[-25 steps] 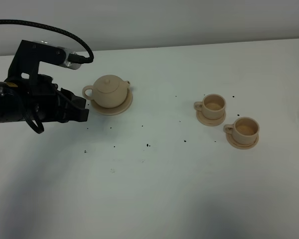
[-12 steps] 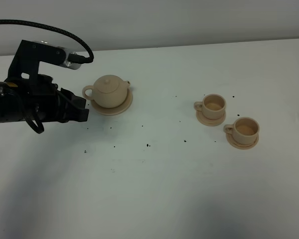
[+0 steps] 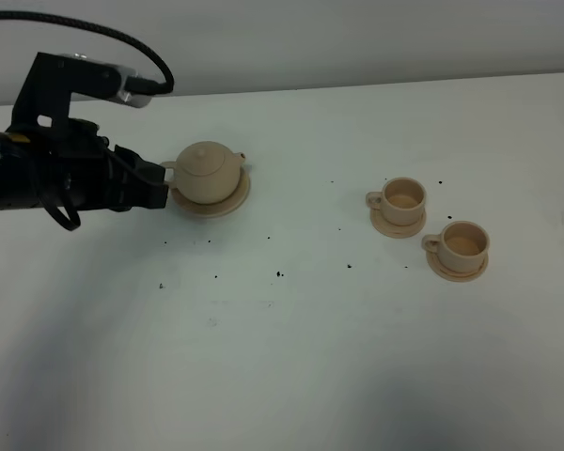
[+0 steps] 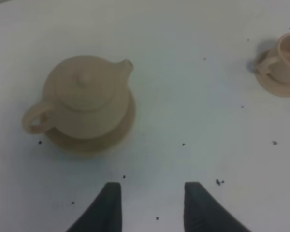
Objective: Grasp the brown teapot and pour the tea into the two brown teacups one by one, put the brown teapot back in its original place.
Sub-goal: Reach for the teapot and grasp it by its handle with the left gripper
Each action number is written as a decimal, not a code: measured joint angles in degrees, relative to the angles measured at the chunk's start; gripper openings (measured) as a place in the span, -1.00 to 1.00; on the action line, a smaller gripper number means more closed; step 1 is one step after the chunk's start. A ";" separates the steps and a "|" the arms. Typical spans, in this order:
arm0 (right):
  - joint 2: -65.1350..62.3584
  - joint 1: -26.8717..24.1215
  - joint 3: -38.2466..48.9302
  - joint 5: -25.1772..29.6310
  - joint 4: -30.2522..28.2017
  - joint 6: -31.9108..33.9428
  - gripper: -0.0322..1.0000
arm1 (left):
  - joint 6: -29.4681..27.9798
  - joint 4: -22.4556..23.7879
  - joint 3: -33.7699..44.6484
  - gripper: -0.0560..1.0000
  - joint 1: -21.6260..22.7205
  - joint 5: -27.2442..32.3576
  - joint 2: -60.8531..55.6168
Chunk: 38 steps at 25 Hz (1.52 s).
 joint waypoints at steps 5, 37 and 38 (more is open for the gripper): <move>0.00 0.00 0.00 0.00 0.00 0.00 -0.47 | -3.04 2.03 -10.49 -0.22 0.00 13.36 3.71; 0.00 0.00 0.00 0.00 0.00 -0.01 -0.47 | -1.97 38.70 -38.87 -0.22 -0.04 27.67 32.67; 0.00 0.00 0.00 0.00 0.00 -0.01 -0.47 | -1.82 38.76 -39.53 -0.22 -0.04 27.35 33.59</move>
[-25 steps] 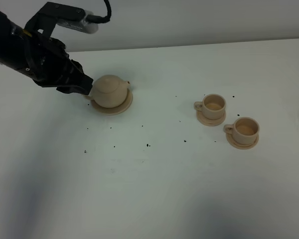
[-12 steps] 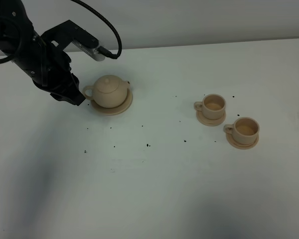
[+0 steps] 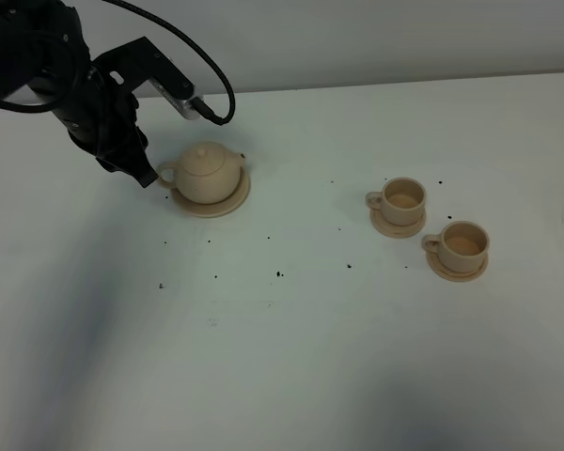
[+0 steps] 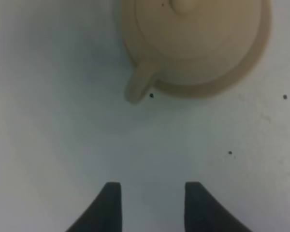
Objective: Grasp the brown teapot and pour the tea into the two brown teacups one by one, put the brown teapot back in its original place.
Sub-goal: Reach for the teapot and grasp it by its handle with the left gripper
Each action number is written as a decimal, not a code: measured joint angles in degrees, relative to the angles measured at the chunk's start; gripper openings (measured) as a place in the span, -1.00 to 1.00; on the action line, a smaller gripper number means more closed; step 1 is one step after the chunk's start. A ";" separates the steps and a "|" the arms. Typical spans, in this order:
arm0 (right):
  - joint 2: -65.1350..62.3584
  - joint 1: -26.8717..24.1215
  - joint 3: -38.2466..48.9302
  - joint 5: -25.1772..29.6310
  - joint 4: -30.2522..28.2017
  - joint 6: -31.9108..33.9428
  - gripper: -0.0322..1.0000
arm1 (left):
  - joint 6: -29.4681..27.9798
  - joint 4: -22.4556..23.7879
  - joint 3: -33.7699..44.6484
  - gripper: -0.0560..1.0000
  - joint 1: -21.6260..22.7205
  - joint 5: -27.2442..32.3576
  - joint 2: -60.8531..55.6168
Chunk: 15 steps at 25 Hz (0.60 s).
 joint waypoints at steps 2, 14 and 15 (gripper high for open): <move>0.00 0.00 0.00 0.00 0.00 0.00 -0.47 | 0.52 0.07 -1.52 -0.22 0.00 -0.71 2.44; 0.00 0.00 0.00 0.00 0.00 -0.06 -0.47 | 3.21 0.19 -3.24 -0.22 0.67 -8.03 9.78; 0.00 0.00 0.00 0.00 0.00 -0.06 -0.47 | 3.35 0.19 -3.24 -0.22 0.81 -8.24 10.03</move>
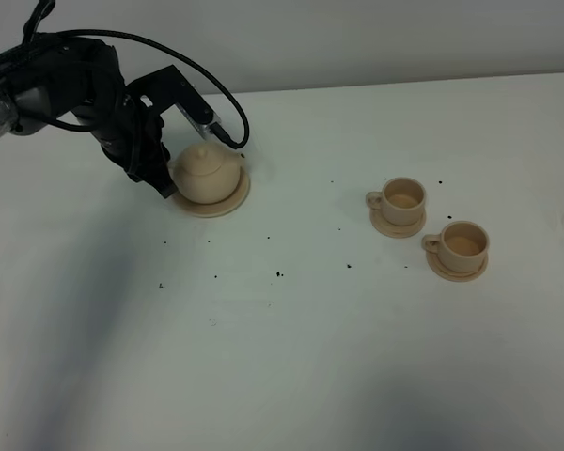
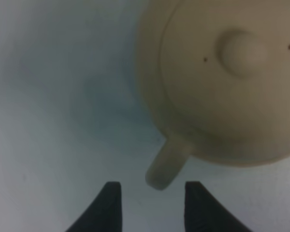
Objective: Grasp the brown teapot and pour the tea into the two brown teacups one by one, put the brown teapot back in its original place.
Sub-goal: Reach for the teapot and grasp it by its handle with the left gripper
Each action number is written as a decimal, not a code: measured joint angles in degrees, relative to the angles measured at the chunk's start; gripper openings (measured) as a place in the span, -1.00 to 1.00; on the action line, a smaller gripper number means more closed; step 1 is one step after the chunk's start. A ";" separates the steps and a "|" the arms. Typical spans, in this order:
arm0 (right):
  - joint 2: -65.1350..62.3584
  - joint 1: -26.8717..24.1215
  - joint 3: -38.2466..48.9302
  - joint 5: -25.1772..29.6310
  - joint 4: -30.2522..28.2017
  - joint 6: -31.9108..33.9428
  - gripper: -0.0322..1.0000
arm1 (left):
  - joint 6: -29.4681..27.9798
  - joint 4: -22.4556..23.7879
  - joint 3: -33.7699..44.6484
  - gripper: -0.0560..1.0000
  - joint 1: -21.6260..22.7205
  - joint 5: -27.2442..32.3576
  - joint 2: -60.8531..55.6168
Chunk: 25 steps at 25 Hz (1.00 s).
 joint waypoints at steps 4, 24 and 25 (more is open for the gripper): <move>0.00 0.00 0.00 0.00 0.00 0.00 -0.47 | 0.65 0.00 0.00 -0.22 0.75 -0.76 1.26; 0.00 0.00 0.00 0.00 0.00 0.00 -0.47 | 4.49 -6.16 -0.25 -0.22 0.88 0.67 2.74; 0.00 0.00 0.00 0.00 0.00 0.00 -0.47 | 4.49 -6.16 -0.37 -0.22 0.88 1.31 2.74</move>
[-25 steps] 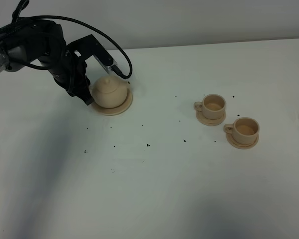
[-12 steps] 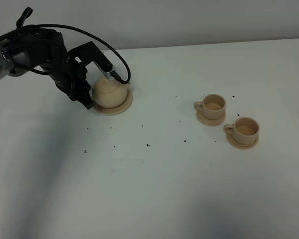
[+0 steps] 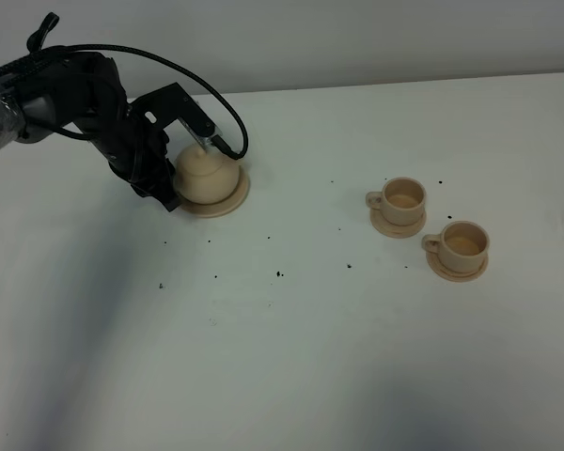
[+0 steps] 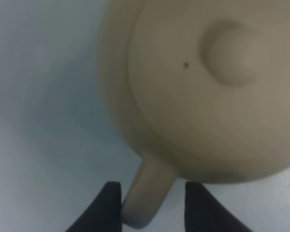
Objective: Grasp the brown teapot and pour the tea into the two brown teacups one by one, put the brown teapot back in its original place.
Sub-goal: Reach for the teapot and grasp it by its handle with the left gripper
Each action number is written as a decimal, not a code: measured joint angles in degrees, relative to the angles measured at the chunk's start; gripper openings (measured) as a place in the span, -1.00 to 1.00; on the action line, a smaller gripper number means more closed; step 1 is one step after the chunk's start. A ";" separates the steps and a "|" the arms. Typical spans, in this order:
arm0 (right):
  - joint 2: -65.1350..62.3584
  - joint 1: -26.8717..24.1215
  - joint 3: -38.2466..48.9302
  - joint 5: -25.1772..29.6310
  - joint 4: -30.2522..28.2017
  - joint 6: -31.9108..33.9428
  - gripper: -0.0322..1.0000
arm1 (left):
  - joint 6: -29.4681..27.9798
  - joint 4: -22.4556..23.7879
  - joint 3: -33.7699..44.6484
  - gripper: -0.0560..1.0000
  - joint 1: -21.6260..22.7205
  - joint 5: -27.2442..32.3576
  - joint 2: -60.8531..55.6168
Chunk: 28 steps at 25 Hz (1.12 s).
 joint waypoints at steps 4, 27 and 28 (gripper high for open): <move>0.00 0.00 0.00 0.00 0.00 0.00 -0.47 | 0.00 -0.89 -0.11 -0.22 0.00 2.48 0.00; 0.00 0.00 0.00 0.00 0.00 0.00 -0.47 | -5.73 -3.79 -2.77 -0.22 0.00 12.04 -2.84; 0.00 0.00 0.00 0.00 0.00 0.00 -0.47 | -6.22 -3.79 -2.92 -0.22 0.00 12.08 -2.84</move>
